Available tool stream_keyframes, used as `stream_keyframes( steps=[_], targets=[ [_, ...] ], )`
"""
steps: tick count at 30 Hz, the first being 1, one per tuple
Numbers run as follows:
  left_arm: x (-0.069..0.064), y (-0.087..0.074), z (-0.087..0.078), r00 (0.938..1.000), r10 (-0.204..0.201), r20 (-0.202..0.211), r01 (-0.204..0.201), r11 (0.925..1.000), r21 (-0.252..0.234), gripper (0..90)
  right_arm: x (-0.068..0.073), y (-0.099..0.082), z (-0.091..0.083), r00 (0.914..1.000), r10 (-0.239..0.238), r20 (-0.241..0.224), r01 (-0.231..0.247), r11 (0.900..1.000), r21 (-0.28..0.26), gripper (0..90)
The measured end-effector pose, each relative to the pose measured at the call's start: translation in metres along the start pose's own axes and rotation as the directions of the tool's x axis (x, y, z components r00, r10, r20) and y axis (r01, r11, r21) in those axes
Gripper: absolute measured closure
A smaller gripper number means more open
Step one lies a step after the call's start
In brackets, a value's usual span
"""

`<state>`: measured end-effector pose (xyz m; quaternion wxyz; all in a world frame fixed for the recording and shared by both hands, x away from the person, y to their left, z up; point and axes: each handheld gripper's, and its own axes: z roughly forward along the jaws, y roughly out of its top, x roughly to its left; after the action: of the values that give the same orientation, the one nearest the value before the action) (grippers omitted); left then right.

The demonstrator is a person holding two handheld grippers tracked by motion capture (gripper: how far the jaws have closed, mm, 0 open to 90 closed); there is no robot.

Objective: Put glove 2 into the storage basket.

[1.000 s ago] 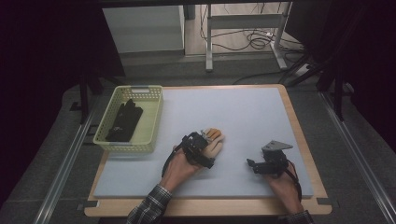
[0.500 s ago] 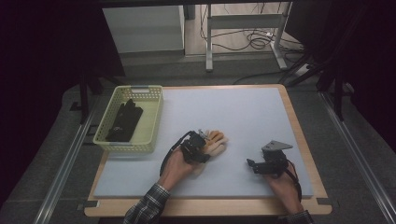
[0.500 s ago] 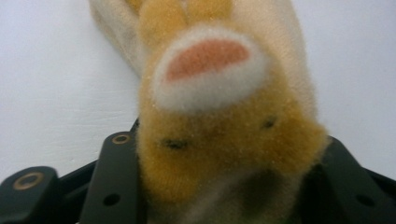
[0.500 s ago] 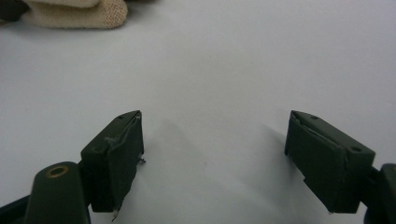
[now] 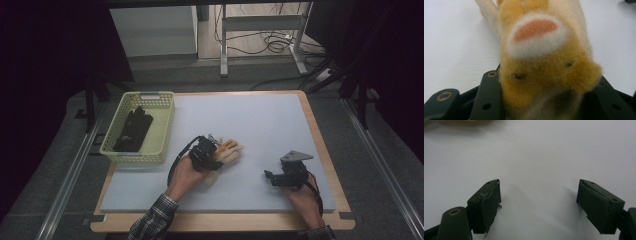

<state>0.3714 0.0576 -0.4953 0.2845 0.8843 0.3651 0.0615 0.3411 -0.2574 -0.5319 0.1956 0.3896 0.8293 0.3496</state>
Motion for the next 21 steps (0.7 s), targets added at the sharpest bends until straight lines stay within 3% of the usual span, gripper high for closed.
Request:
stream_keyframes(
  steps=[8,13,14,18,21],
  targets=[
    [0.018,0.008,-0.034,0.9989,-0.030,-0.037,0.029,0.9994,-0.021,54.7,0.000,0.000,0.000,1.0000,0.000,0.000,0.000,1.0000,0.000,19.1],
    [0.041,0.014,-0.065,0.9933,-0.068,-0.094,0.064,0.9971,-0.042,54.4,0.000,0.000,0.000,1.0000,-0.002,0.000,0.002,1.0000,-0.001,19.1],
    [0.041,0.014,-0.065,0.9933,-0.068,-0.094,0.064,0.9971,-0.042,54.3,0.000,0.000,0.000,1.0000,-0.002,0.000,0.002,1.0000,-0.001,19.1],
    [0.059,0.015,-0.090,0.9842,-0.098,-0.148,0.089,0.9941,-0.061,54.1,0.000,0.000,0.000,1.0000,-0.001,0.000,0.001,1.0000,-0.003,19.1],
    [0.077,0.014,-0.109,0.9725,-0.136,-0.189,0.123,0.9892,-0.079,53.9,0.000,0.000,0.000,1.0000,-0.001,0.000,0.001,1.0000,-0.003,19.1]
  ],
)
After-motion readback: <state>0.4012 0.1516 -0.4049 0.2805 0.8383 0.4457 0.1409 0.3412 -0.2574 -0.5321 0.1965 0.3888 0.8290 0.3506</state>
